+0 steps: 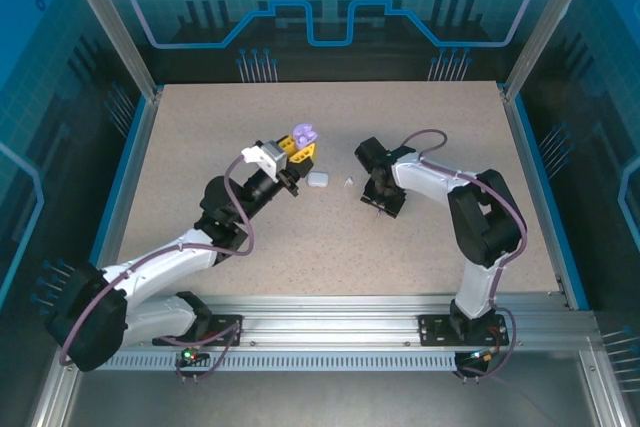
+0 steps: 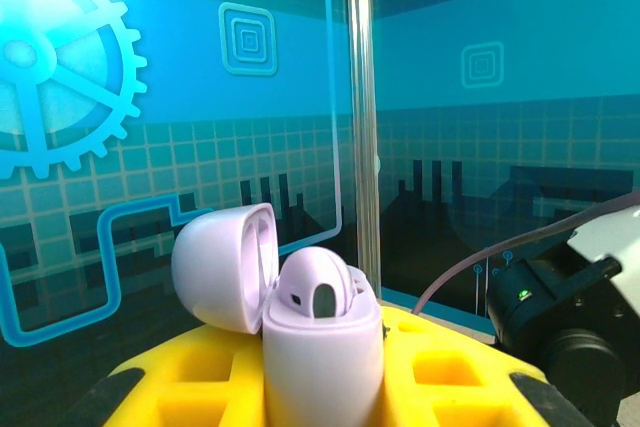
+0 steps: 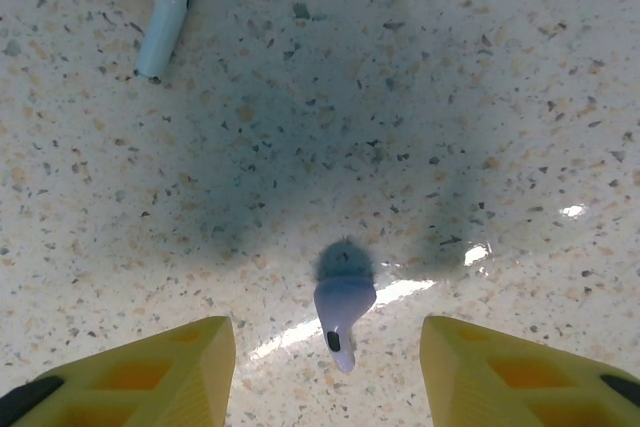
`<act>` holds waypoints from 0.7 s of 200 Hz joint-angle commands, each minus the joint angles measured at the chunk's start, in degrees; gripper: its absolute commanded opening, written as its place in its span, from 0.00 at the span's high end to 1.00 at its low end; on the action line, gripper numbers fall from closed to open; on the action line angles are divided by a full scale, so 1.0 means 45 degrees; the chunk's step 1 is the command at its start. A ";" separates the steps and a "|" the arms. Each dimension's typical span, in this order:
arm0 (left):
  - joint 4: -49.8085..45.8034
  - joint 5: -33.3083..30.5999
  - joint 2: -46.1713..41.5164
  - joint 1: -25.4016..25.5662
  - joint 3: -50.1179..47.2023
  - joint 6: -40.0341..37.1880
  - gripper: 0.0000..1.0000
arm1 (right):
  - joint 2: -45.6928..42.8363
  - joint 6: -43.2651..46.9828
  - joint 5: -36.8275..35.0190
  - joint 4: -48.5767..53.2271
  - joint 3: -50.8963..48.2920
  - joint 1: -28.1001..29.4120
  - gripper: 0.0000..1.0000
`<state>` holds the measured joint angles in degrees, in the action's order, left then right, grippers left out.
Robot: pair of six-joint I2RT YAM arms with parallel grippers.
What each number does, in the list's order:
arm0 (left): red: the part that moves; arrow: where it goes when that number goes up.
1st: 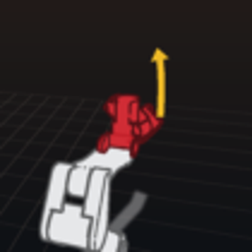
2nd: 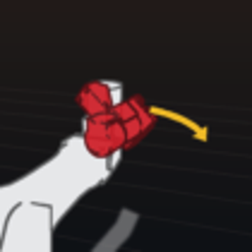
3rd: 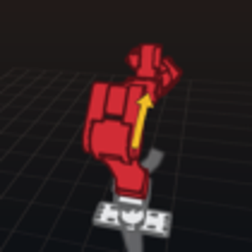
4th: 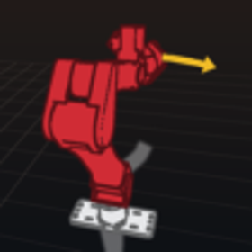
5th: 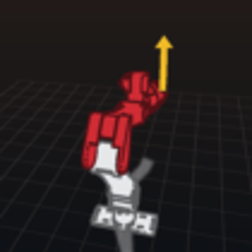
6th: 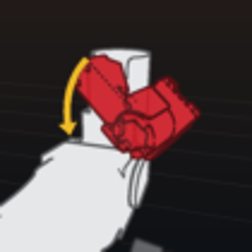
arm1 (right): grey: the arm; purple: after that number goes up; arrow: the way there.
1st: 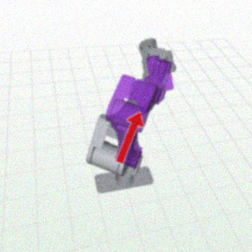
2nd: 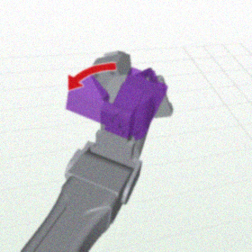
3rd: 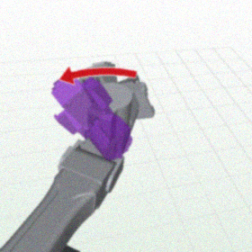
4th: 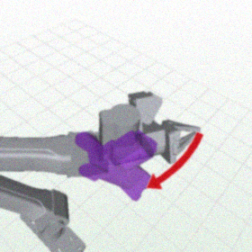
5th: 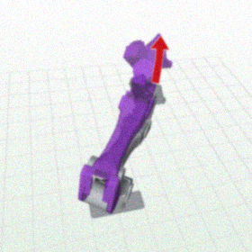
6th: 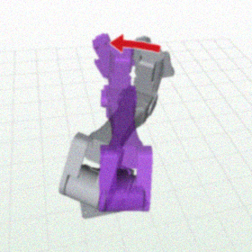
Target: Insert the wireless bluetooth earbuds into the charging case
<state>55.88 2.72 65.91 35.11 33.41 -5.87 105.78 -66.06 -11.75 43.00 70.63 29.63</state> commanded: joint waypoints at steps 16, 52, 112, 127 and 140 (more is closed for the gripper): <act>0.0627 -0.0175 -0.0364 0.0039 -0.0255 0.0220 1.00 | 0.0567 -0.0262 -0.0168 0.0408 0.0444 0.0115 0.51; 0.0619 -0.0195 -0.0396 0.0030 -0.0332 0.0171 1.00 | 0.0886 -0.0262 -0.0201 0.0346 0.0436 0.0036 0.55; 0.0572 -0.0193 -0.0488 0.0031 -0.0344 0.0152 1.00 | 0.1025 -0.0086 -0.0282 0.0208 0.0155 -0.0117 0.61; 0.0566 -0.0180 -0.0505 0.0032 -0.0351 0.0152 1.00 | 0.1052 -0.0017 -0.0311 0.0161 0.0072 -0.0157 0.63; 0.0557 -0.0175 -0.0531 0.0048 -0.0340 0.0162 1.00 | 0.1074 0.0102 -0.0291 0.0083 -0.0012 -0.0197 0.65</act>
<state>56.03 2.72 64.97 35.11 32.51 -5.89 109.54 -66.00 -11.88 42.78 71.61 29.52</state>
